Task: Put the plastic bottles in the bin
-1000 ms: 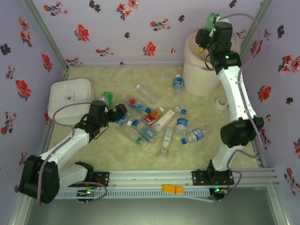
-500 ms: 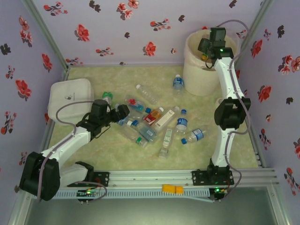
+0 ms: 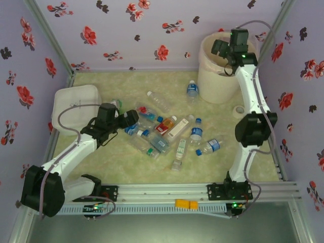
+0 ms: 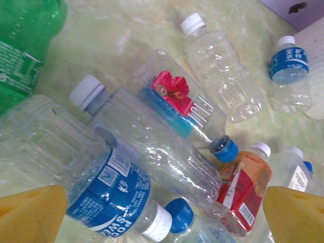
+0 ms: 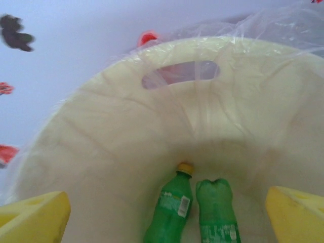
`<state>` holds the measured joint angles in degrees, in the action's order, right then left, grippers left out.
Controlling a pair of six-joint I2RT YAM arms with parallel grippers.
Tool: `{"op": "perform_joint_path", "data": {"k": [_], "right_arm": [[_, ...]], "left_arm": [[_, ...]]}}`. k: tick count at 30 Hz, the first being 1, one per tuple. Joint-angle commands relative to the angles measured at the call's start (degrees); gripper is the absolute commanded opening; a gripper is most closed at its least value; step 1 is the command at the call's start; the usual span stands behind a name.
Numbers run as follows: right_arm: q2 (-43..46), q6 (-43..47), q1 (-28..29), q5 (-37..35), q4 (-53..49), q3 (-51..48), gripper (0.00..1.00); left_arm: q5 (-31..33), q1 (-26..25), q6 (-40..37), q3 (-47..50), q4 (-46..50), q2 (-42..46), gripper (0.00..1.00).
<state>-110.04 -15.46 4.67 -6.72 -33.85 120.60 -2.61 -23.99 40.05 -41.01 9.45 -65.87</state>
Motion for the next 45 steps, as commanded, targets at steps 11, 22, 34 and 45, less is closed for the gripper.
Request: {"op": "perform_joint_path", "data": {"k": [11,22,34,45], "right_arm": [[27.96,-3.15,16.15,4.08,11.19,-37.49,1.00],[33.89,-13.90,26.99,4.92,20.26,-61.61,1.00],[32.15,-14.72,28.80,4.52,21.66,-61.90,1.00],[33.03,-12.59,28.99,1.67,19.37,-61.33,1.00]], "left_arm": [[7.88,10.87,-6.40,-0.65,4.64,-0.87,1.00],[6.42,13.53,-17.42,-12.56,10.27,-16.53,0.99],[6.47,14.06,-22.01,-23.54,12.96,-32.53,0.84],[6.85,14.15,-21.92,-26.92,13.86,-39.87,0.83]]}}
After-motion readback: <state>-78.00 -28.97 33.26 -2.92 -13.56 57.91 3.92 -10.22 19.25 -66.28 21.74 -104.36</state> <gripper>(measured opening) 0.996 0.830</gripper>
